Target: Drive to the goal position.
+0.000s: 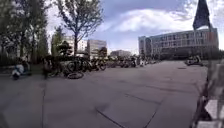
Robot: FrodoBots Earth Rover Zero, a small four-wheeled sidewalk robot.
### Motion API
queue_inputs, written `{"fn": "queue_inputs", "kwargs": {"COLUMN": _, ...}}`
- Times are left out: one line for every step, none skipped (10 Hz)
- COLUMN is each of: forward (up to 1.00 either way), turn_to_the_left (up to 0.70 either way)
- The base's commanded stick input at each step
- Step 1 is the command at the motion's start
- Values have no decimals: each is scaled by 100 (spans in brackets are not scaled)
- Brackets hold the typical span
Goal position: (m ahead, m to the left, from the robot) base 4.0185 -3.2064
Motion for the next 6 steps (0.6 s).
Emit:
{"fn": "queue_inputs", "kwargs": {"forward": 45, "turn_to_the_left": -7}}
{"fn": "queue_inputs", "kwargs": {"forward": 45, "turn_to_the_left": -16}}
{"fn": "queue_inputs", "kwargs": {"forward": 45, "turn_to_the_left": -27}}
{"fn": "queue_inputs", "kwargs": {"forward": 45, "turn_to_the_left": -27}}
{"fn": "queue_inputs", "kwargs": {"forward": 45, "turn_to_the_left": -27}}
{"fn": "queue_inputs", "kwargs": {"forward": 45, "turn_to_the_left": -27}}
